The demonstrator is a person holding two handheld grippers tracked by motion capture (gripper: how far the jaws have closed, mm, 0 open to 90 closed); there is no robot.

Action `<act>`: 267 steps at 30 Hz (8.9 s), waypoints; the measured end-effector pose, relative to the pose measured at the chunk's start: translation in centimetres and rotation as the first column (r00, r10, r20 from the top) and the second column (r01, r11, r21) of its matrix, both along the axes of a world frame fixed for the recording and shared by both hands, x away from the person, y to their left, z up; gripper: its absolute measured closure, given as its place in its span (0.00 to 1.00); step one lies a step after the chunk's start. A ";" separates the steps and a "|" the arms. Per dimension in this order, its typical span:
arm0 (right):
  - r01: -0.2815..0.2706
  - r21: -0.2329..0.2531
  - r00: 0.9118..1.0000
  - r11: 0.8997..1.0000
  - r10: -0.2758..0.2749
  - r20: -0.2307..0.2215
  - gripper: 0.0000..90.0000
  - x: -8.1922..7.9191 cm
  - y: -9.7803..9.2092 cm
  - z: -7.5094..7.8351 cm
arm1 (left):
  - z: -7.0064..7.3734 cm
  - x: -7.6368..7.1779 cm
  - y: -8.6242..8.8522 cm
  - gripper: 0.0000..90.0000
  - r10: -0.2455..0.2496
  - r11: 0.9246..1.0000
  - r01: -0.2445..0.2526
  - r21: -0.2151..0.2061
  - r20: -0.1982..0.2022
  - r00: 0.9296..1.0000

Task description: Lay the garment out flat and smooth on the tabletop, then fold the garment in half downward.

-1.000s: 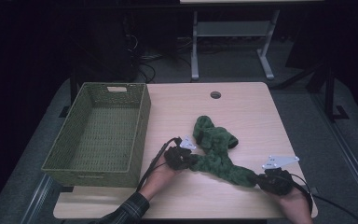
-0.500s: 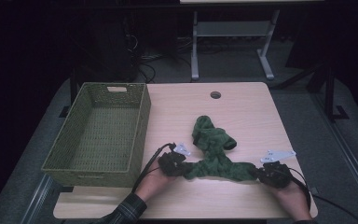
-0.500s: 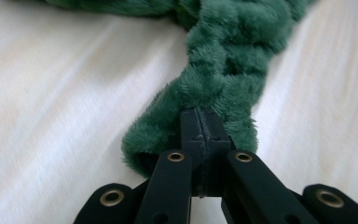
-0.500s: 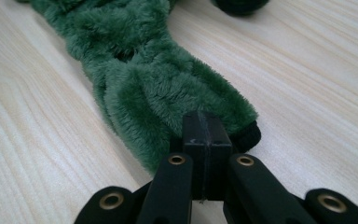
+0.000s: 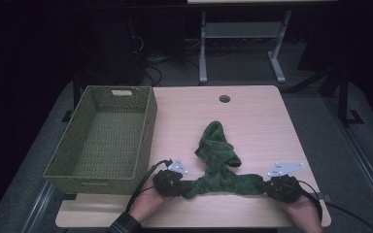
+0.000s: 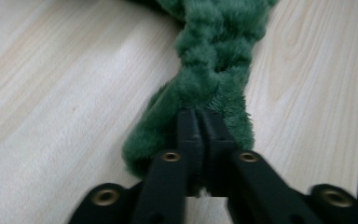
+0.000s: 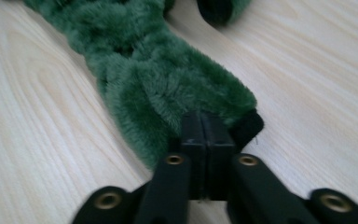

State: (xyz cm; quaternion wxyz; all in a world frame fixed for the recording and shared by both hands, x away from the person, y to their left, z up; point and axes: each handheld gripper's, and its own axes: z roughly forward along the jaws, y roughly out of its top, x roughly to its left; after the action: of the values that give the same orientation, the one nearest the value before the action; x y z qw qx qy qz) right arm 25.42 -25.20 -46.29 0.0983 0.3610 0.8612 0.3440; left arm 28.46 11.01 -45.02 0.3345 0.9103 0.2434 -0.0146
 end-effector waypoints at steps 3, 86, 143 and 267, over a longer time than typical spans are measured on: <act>0.001 0.027 1.000 1.000 -0.002 0.026 0.86 0.1 0.3 0.7 | 1.2 0.7 -0.1 0.80 0.003 1.000 -0.003 -0.011 0.028 1.000; -0.020 0.007 1.000 1.000 0.020 -0.004 0.76 6.8 4.6 1.3 | 1.5 6.8 -1.3 0.76 0.195 0.980 -0.197 0.032 0.048 0.980; 0.023 0.031 1.000 0.999 -0.022 -0.018 0.96 14.9 5.7 2.1 | 2.6 14.2 -4.1 0.99 0.200 0.979 -0.204 0.026 0.101 0.974; -0.285 -0.010 0.958 0.958 0.285 -0.021 0.95 4.9 18.6 0.4 | -2.7 -1.0 1.5 0.14 0.089 0.996 -0.082 -0.040 0.231 0.969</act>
State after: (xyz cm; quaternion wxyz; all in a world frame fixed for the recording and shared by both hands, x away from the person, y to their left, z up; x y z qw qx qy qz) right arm 30.29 -6.64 -45.84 0.0417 0.2358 0.9075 0.3453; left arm 27.49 12.55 -47.75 0.3747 0.8893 0.2412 0.1026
